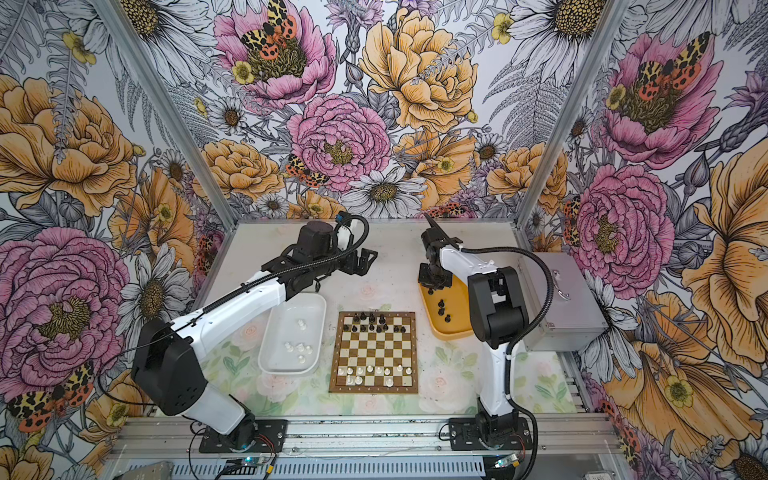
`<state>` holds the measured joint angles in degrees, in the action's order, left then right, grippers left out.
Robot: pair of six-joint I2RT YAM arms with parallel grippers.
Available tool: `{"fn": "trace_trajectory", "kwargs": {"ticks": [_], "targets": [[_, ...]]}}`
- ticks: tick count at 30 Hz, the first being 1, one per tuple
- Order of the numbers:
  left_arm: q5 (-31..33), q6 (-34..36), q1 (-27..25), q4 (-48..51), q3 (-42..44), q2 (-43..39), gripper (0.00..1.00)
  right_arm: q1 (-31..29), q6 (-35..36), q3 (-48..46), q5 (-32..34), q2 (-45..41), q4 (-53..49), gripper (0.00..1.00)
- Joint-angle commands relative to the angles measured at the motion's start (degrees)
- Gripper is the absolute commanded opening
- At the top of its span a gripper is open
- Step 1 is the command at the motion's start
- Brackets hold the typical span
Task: Set up the chess pieces on the board
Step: 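Lower the right gripper onto a black piece in the yellow tray and close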
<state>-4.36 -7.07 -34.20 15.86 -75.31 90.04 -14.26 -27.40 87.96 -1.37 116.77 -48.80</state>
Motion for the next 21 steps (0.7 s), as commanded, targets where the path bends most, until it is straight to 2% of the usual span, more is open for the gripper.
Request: {"fn": "trace_trajectory", "kwargs": {"ticks": [1,14,21], "targets": [[-0.5,0.2,0.6,0.6,0.5,-1.9,0.99,0.1,0.0,-0.4,-0.3,1.2,0.1,0.19],[0.2,0.2,0.5,0.8,1.3,-2.4,0.99,0.0,0.0,-1.5,0.5,1.3,0.1,0.18],[0.5,0.1,0.5,0.8,1.4,-2.6,0.99,0.0,0.1,-1.3,0.7,1.0,0.1,0.14]]}}
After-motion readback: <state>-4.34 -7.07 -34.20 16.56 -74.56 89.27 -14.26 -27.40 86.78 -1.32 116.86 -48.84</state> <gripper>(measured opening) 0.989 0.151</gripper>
